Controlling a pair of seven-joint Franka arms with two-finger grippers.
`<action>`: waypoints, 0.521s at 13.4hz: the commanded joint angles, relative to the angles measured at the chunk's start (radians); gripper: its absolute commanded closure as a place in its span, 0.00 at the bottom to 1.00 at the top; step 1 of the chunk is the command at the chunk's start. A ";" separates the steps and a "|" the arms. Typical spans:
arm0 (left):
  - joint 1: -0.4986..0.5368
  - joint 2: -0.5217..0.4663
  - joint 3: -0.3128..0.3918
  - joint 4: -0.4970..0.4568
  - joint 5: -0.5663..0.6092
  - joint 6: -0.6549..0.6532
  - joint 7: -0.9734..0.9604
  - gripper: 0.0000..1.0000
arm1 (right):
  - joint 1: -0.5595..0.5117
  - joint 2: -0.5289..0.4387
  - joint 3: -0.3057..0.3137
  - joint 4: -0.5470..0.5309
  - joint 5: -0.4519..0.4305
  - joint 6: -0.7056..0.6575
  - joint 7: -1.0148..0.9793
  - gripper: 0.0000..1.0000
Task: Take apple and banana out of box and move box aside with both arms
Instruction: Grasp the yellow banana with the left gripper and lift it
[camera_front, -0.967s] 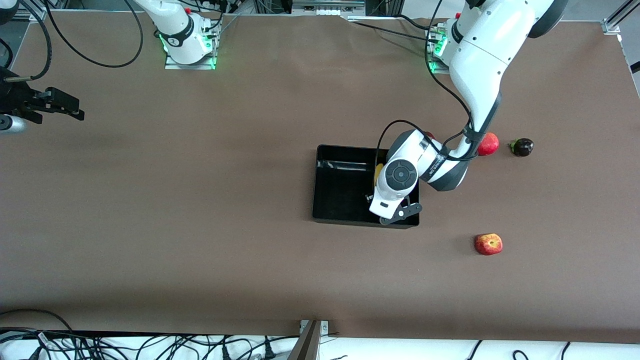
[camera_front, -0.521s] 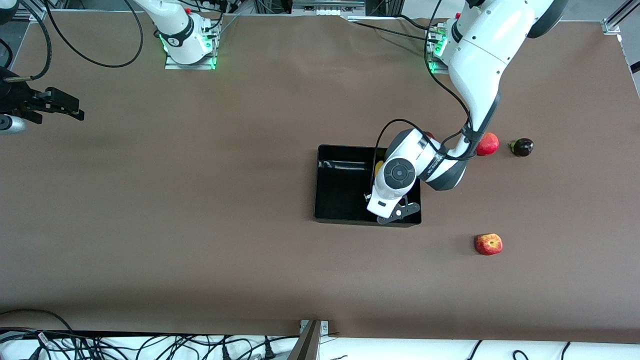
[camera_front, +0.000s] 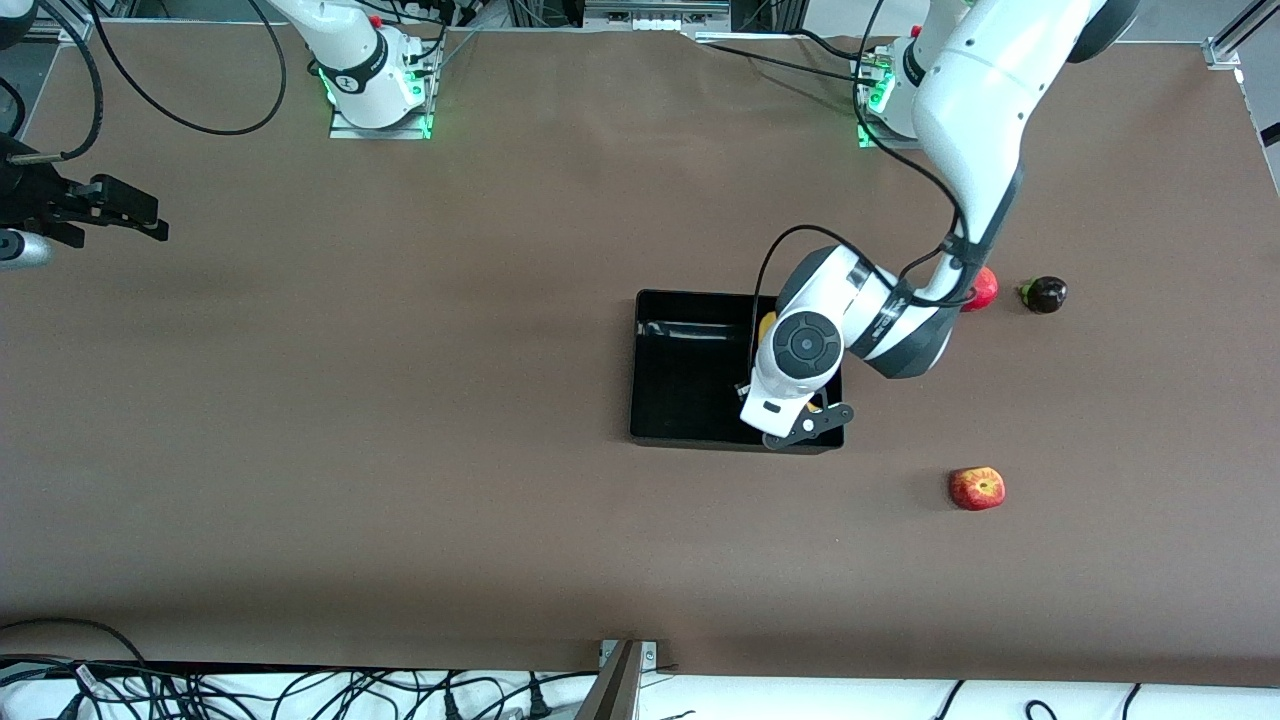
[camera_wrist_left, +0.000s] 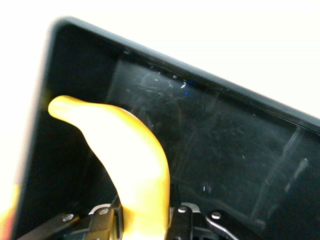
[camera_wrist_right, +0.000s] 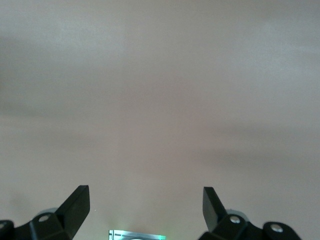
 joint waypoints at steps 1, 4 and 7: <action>0.064 -0.057 -0.031 0.056 -0.029 -0.127 0.084 1.00 | -0.009 -0.011 -0.001 -0.008 0.022 -0.011 -0.022 0.00; 0.152 -0.121 -0.029 0.059 -0.072 -0.183 0.248 1.00 | -0.008 -0.011 -0.001 -0.008 0.022 -0.014 -0.021 0.00; 0.280 -0.135 -0.028 0.058 -0.055 -0.212 0.480 1.00 | -0.003 0.001 0.010 -0.005 0.022 -0.081 -0.021 0.00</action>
